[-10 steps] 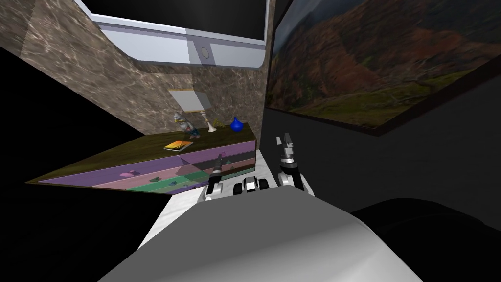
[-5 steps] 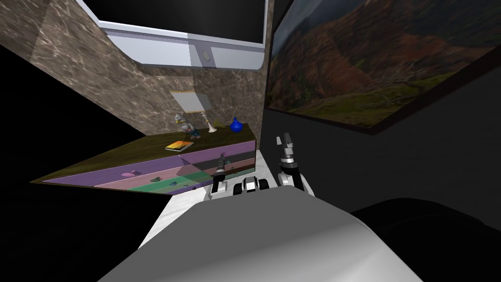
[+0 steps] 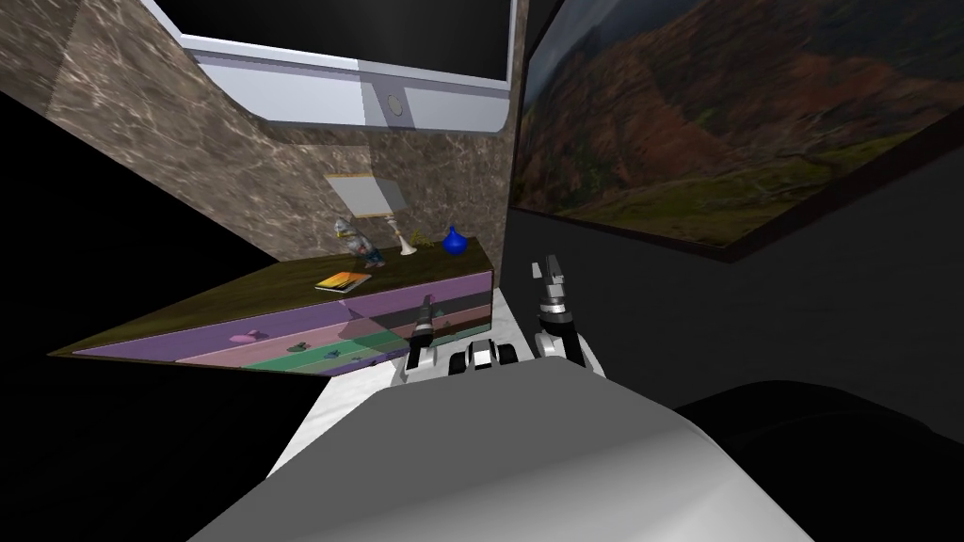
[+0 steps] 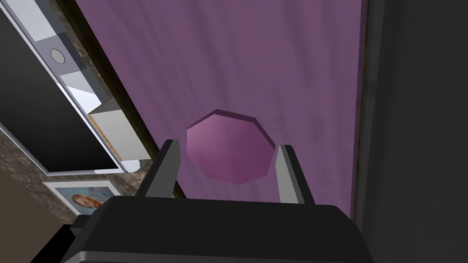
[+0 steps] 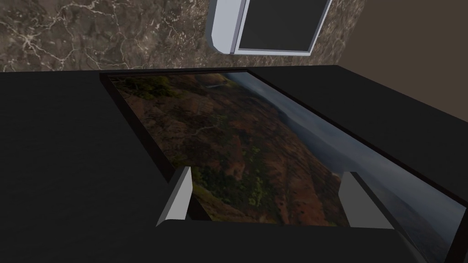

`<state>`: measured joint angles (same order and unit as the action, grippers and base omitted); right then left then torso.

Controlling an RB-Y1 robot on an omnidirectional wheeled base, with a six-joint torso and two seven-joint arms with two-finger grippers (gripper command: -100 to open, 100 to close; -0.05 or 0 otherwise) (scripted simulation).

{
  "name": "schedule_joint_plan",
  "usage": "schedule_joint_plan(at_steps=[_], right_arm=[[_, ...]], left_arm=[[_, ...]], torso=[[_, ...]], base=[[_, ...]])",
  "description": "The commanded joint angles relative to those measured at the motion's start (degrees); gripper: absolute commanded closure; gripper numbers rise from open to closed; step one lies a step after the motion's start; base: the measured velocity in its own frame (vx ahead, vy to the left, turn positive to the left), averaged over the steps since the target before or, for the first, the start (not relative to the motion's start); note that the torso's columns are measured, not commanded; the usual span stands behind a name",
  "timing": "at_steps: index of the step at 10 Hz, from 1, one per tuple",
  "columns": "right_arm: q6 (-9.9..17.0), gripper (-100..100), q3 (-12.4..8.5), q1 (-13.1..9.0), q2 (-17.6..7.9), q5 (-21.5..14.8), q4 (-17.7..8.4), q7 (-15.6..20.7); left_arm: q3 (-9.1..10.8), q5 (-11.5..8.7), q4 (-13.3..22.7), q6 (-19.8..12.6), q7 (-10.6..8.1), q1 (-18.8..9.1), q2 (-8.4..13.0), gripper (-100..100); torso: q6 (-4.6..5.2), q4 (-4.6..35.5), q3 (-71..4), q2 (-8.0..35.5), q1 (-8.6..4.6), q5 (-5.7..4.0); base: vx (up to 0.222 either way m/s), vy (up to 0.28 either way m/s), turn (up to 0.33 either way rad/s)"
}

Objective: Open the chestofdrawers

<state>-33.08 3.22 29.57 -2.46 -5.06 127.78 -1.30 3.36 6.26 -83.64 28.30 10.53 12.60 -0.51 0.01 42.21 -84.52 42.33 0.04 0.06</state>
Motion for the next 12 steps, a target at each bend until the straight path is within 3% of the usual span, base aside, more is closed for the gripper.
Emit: schedule_joint_plan(at_steps=[1,12], right_arm=[[0.0,0,0.0,-0.01,0.0,0.0,0.0,0.0],[0.0,0,0.0,-0.01,0.0,0.0,0.0,0.0]], left_arm=[[-0.37,0.12,-1.25,-1.12,-0.16,0.47,0.08,100],[-1.94,0.53,-4.13,-2.17,-0.55,3.34,0.16,100]], torso=[[-0.01,0.05,0.09,0.24,-0.05,-0.02],[-0.07,0.06,-0.11,-0.09,-0.03,-0.08]], base=[[-0.192,-0.022,0.01],[-0.162,-0.016,0.008]])
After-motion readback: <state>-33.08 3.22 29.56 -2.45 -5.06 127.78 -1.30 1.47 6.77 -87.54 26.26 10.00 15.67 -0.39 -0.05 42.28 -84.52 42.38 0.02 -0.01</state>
